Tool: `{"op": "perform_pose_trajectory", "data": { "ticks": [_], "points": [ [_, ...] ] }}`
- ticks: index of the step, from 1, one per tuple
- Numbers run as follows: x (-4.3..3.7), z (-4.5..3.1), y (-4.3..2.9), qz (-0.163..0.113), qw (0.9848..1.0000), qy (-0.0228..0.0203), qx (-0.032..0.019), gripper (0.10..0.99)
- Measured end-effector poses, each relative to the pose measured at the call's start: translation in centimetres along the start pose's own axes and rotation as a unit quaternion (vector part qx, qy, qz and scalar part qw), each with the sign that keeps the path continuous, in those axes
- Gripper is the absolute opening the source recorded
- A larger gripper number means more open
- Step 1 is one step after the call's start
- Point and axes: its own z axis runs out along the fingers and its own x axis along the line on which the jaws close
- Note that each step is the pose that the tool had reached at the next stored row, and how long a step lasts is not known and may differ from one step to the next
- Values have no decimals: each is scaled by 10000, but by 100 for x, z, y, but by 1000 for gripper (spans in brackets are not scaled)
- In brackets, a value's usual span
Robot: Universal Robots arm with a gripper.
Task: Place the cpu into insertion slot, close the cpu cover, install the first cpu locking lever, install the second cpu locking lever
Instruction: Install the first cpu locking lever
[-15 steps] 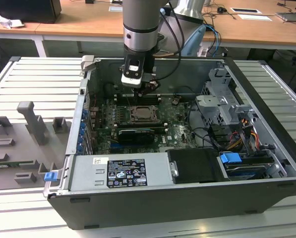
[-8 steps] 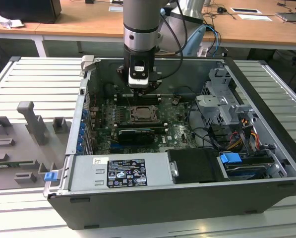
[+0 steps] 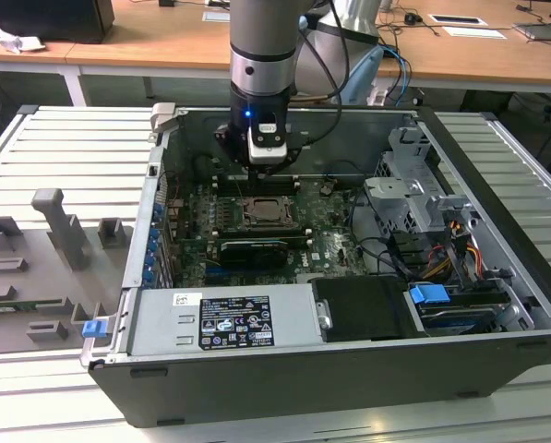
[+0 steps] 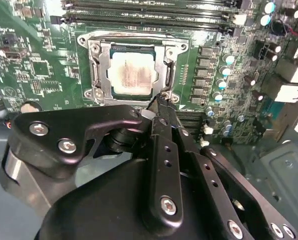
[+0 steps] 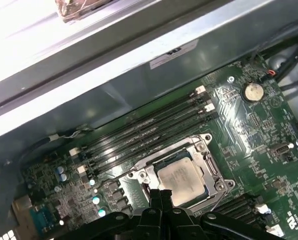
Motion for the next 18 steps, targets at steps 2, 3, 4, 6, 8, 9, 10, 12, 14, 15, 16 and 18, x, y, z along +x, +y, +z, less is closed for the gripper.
{"op": "perform_pose_trajectory", "data": {
  "ticks": [2,3,4,6,8,9,10,12,14,15,16,18],
  "points": [
    [0,0,0,-151,9999,8,5,106],
    [0,0,0,-304,9995,16,11,106],
    [0,0,0,-421,9991,22,15,106],
    [0,0,0,-708,9975,35,25,106],
    [0,-12,1,-892,9960,10,24,106],
    [1,-29,2,-910,9959,-5,21,106],
    [2,-45,3,-922,9957,-21,18,106],
    [5,-118,7,-990,9950,-142,0,106],
    [5,-120,8,-1216,9925,-156,5,106],
    [5,-121,7,-1313,9912,-149,8,106],
    [5,-120,7,-1446,9894,-140,10,106],
    [5,-119,7,-1596,9871,-130,12,106]
  ]
}}
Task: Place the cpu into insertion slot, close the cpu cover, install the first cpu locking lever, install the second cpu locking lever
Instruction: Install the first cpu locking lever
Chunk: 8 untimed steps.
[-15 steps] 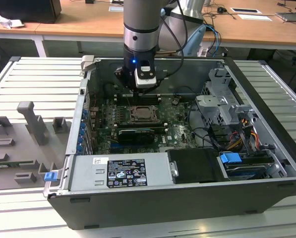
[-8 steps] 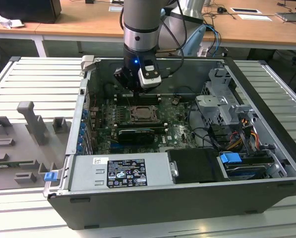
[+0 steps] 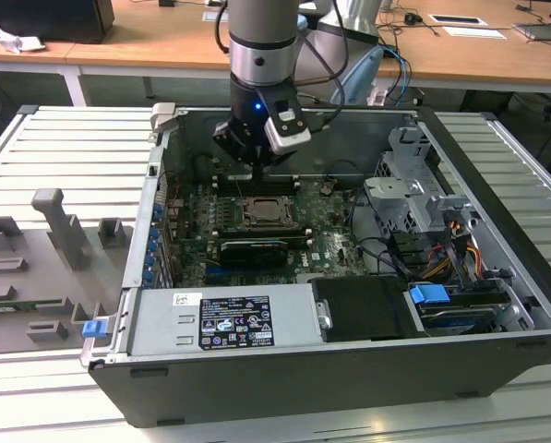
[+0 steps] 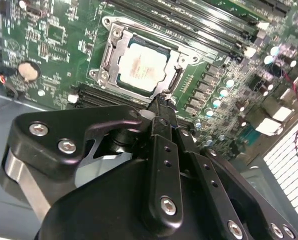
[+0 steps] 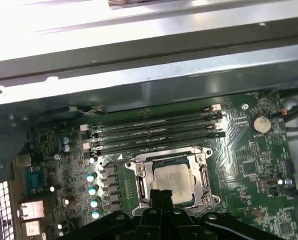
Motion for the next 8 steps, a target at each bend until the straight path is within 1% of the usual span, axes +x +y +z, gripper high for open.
{"op": "perform_pose_trajectory", "data": {
  "ticks": [2,4,5,6,8],
  "points": [
    [0,6,0,-204,9998,12,-3,106],
    [0,15,-1,-415,9991,26,-3,106],
    [6,15,-2,-473,9989,22,-3,106],
    [33,16,-5,-484,9988,15,-5,106],
    [138,15,-18,-485,9988,9,-8,106]
  ]
}}
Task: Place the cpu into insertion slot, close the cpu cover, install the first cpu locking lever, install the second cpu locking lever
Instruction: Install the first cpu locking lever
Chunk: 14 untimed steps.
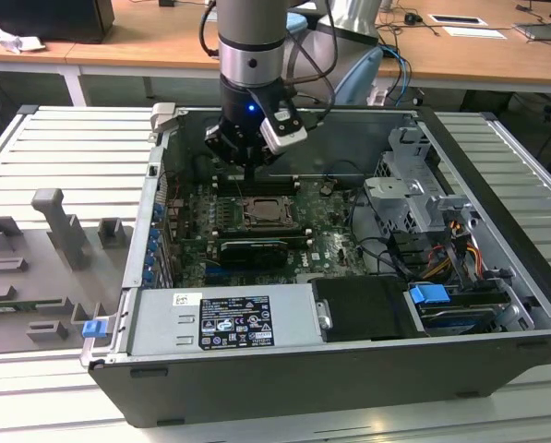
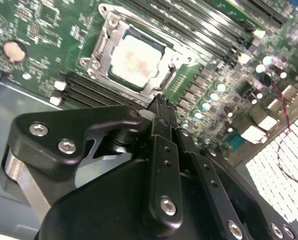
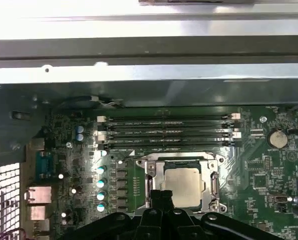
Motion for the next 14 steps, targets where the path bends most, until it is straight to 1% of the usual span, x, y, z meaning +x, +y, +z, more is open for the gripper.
{"op": "perform_pose_trajectory", "data": {
  "ticks": [2,3,4,6,7,11,13,14],
  "points": [
    [67,0,-2,-1,10000,-4,0,106],
    [120,2,-3,-1,10000,-7,0,106],
    [152,5,-3,-3,10000,-8,0,106],
    [262,22,5,-9,10000,-11,-1,106],
    [296,32,13,-13,10000,-11,-1,106],
    [372,54,39,-22,10000,-9,-1,106],
    [389,65,59,-26,10000,-10,-2,106],
    [393,71,87,-28,10000,-10,-2,106]
  ]
}}
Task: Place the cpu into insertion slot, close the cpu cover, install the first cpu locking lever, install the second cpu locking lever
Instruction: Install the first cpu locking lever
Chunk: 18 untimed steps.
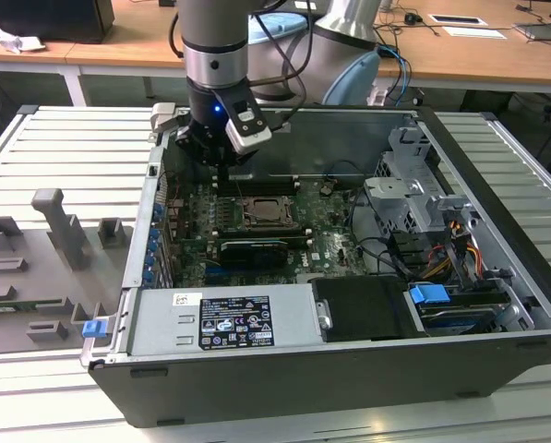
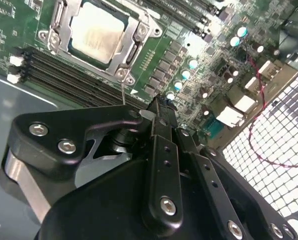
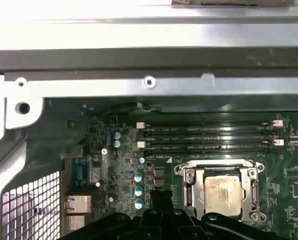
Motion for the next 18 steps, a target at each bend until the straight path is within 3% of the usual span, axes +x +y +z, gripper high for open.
{"op": "perform_pose_trajectory", "data": {
  "ticks": [5,9,14,18],
  "points": [
    [7,27,116,-11,10000,1,0,106],
    [7,36,165,-13,10000,1,0,106],
    [-24,39,171,-13,10000,1,0,106],
    [-123,42,174,-12,10000,1,0,106]
  ]
}}
